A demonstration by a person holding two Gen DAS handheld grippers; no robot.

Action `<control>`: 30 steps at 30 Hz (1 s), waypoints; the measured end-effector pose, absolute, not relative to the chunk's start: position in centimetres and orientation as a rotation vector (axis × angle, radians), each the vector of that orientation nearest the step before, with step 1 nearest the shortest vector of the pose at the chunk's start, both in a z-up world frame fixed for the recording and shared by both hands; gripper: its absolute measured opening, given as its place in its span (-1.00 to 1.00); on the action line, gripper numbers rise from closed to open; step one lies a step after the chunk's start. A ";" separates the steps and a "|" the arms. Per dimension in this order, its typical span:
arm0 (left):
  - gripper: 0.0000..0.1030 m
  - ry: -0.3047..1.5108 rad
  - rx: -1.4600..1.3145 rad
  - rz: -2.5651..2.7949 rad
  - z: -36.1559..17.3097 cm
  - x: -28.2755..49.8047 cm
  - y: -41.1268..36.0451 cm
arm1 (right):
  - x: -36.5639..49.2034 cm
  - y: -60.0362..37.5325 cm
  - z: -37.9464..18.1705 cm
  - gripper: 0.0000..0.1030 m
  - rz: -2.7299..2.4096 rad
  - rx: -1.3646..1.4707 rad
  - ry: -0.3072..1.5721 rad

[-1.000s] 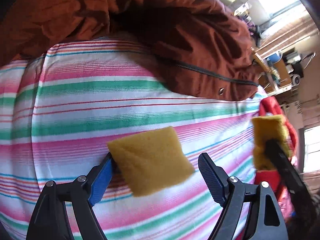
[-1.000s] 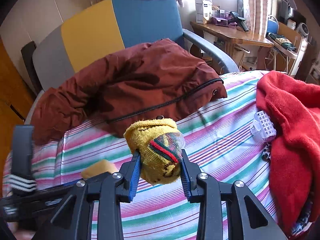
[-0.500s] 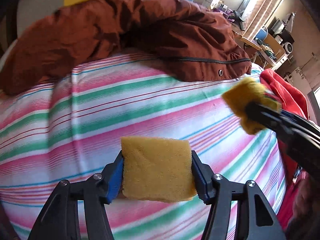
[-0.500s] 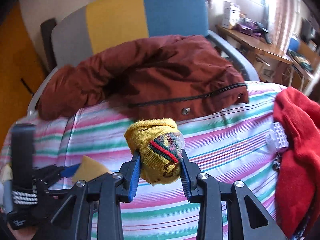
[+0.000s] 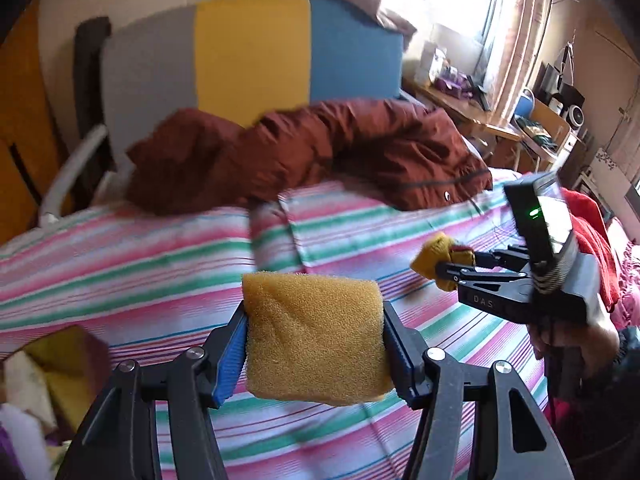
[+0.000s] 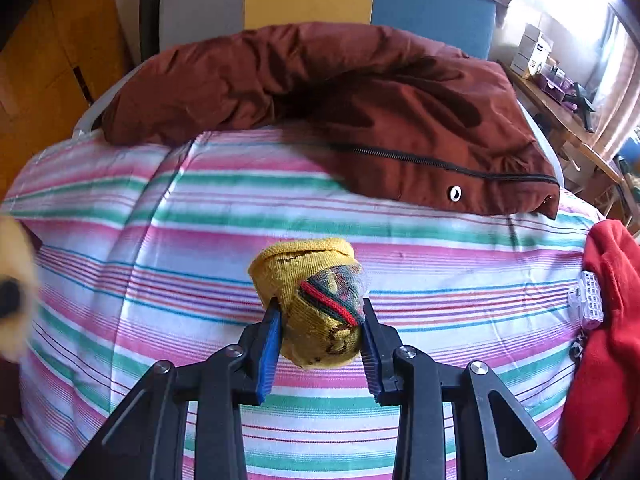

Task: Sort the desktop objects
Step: 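Lift the sponge and sock and carry both over the gold tray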

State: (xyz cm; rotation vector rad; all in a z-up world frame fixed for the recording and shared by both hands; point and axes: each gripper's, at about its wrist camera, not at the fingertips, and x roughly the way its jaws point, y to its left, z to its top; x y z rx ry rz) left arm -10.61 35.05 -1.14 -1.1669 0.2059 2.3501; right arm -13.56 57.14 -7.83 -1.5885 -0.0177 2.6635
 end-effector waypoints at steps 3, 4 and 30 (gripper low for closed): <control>0.19 0.216 -1.118 2.407 0.8 -9.4 32.1 | -13.6 56.8 -8.1 -0.30 2.645 -1.605 -0.027; 0.19 0.220 -1.104 2.422 1.2 -9.2 31.4 | -13.6 56.6 -8.0 -0.30 2.645 -1.604 -0.026; 0.20 0.147 -1.029 2.660 4.2 -4.3 16.0 | -11.2 38.5 -1.9 -0.30 2.986 -1.612 -0.072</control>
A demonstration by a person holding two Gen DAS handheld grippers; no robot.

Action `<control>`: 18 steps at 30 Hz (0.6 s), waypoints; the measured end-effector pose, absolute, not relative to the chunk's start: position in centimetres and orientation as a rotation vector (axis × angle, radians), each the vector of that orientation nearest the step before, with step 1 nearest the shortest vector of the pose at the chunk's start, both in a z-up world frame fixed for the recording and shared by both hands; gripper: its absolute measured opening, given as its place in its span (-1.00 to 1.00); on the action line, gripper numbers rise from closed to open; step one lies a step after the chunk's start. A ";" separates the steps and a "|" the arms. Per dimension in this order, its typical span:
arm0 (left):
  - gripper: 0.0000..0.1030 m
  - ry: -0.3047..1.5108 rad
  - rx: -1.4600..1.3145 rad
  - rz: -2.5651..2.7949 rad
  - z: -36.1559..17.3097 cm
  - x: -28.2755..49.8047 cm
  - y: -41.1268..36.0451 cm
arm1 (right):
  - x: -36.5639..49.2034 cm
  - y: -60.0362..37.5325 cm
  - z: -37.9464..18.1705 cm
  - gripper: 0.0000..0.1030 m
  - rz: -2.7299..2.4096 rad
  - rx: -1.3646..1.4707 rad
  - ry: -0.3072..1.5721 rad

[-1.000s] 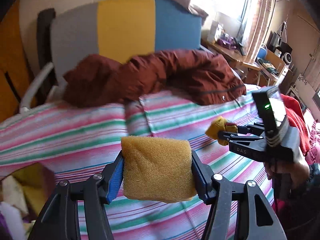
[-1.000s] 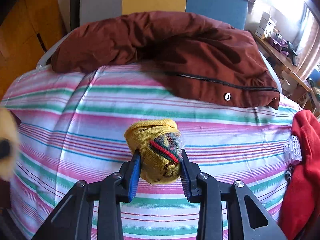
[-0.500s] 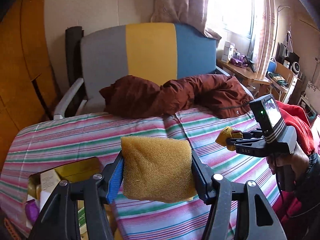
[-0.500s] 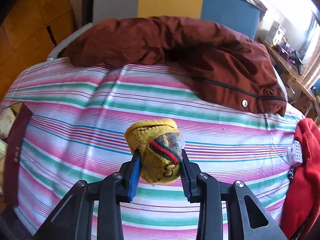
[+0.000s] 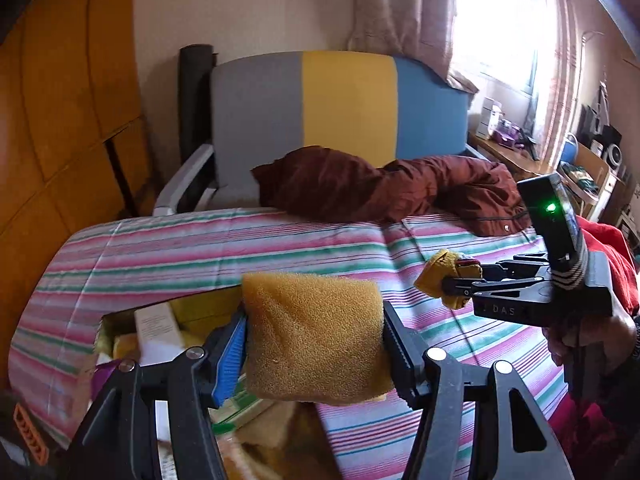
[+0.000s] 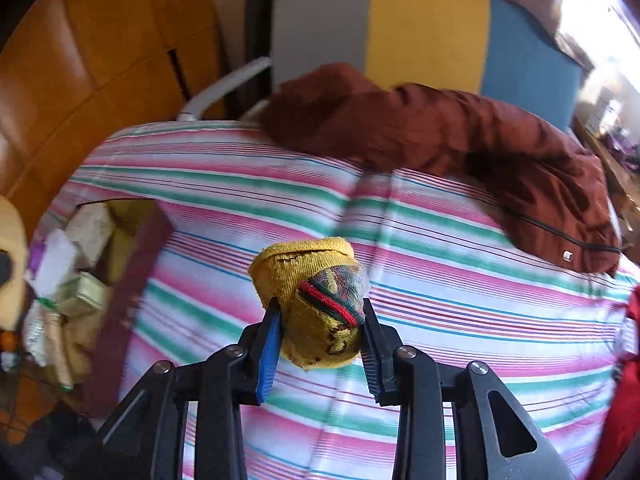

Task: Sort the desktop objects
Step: 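Lift the sponge and sock and carry both over the gold tray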

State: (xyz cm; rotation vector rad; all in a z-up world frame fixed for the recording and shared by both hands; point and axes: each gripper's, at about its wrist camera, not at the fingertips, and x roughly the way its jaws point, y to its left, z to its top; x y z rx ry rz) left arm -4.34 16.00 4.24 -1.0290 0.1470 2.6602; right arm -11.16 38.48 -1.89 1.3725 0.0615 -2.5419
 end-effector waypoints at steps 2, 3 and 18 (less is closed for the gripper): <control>0.20 0.126 -1.039 2.678 4.0 -4.3 14.5 | -10.8 36.6 -1.4 -0.30 -2.518 1.347 0.053; 0.20 0.113 -1.046 2.685 3.8 -4.3 13.7 | -10.7 35.8 -1.3 -0.30 -2.507 1.337 0.047; 0.20 -0.090 -1.107 2.734 0.8 -3.4 4.8 | -10.2 25.0 -0.7 -0.30 -2.397 1.265 -0.055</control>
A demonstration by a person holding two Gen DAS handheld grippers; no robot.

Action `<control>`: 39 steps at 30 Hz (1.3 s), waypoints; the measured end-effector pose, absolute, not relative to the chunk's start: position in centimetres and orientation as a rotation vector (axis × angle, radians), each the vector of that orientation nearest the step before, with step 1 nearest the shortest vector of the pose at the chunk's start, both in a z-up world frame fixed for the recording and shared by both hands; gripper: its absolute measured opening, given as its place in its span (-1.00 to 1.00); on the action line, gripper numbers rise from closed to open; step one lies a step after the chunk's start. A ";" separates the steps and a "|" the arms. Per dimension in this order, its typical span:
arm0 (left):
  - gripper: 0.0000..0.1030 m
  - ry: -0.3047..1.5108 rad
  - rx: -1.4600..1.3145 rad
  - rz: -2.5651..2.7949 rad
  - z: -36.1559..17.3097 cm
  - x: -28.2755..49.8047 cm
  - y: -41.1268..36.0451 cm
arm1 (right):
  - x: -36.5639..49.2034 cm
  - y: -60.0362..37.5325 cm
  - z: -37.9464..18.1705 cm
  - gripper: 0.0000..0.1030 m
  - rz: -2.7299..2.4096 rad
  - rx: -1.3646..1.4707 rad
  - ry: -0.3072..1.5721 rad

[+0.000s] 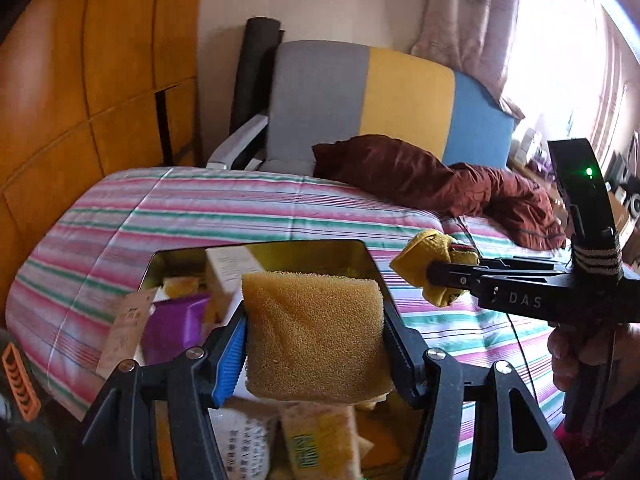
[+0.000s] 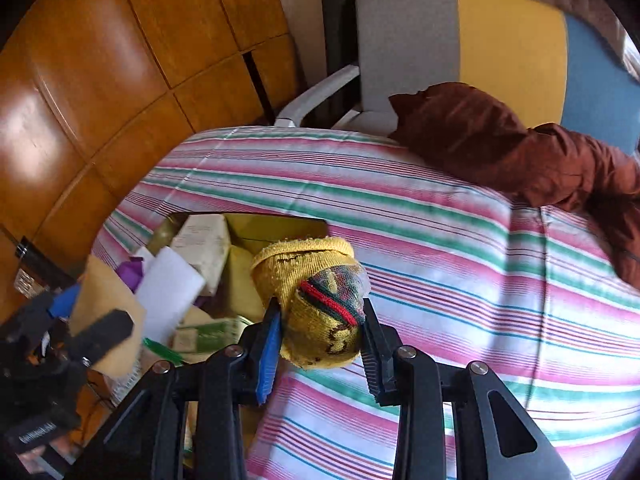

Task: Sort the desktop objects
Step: 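Lift the sponge and sock and carry both over the gold tray, then open both tools to drop the sponge and sock into the tray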

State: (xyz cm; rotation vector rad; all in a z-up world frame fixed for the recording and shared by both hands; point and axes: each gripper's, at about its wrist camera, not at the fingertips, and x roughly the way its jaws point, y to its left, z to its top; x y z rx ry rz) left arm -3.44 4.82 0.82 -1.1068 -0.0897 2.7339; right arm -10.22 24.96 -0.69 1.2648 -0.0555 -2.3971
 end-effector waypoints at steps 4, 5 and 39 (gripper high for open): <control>0.20 -0.214 -1.078 2.734 0.6 -3.1 1.8 | -10.2 23.4 -0.7 -0.30 -2.386 1.257 -0.068; 0.20 -0.232 -1.075 2.735 0.5 -3.1 1.2 | -10.2 23.1 -0.7 -0.30 -2.381 1.257 -0.073; 0.29 -0.084 -1.185 2.747 -3.7 -5.9 4.0 | -12.9 17.2 -4.2 0.00 -2.316 1.298 -0.004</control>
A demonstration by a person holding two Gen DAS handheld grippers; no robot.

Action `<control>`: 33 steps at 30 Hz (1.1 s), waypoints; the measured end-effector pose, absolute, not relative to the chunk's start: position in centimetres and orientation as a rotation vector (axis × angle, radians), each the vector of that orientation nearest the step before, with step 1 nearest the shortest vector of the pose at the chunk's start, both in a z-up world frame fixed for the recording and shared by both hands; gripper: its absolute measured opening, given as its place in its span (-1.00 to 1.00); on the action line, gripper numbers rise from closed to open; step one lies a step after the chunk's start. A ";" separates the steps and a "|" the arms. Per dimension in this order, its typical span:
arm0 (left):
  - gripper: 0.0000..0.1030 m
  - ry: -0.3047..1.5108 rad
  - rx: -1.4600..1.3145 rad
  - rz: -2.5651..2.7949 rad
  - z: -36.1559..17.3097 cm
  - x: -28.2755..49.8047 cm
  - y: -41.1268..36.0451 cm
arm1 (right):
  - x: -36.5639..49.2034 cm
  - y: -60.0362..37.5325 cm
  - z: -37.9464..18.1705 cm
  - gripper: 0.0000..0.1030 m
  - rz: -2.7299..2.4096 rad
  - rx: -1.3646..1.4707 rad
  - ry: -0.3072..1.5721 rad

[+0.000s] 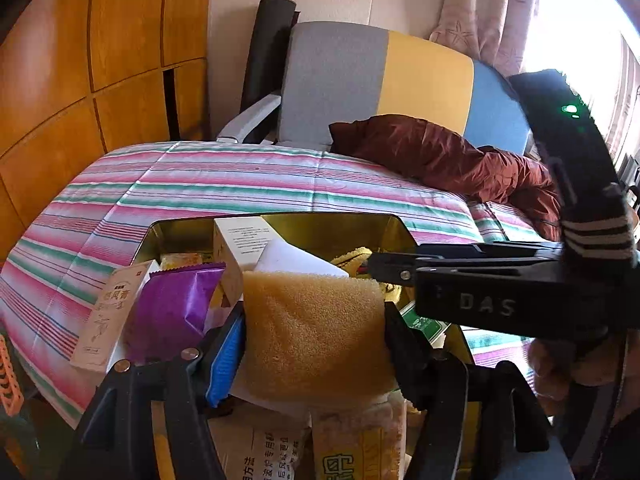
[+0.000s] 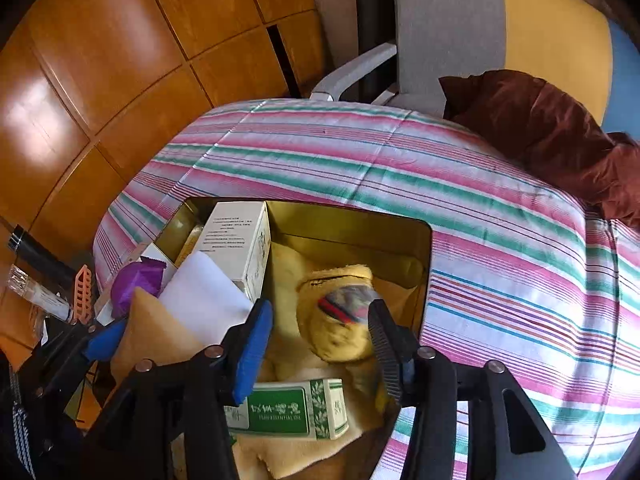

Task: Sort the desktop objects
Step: 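Open both tools to drop the sponge and sock into the tray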

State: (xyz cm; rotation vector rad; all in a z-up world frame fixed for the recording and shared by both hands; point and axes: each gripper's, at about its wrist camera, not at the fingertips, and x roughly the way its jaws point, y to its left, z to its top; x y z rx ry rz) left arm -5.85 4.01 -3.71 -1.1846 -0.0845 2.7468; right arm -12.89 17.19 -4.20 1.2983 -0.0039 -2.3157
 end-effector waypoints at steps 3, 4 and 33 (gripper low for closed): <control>0.38 -0.077 -1.187 2.764 -3.4 -5.6 3.9 | -12.4 17.7 -3.8 0.07 -2.330 1.285 -0.025; 0.41 -0.075 -1.183 2.773 -3.3 -5.4 3.9 | -12.1 17.9 -3.6 0.10 -2.337 1.279 -0.029; 0.55 0.040 -1.060 2.980 3.2 -0.6 5.3 | -4.5 22.9 -2.4 0.49 -2.482 1.173 -0.123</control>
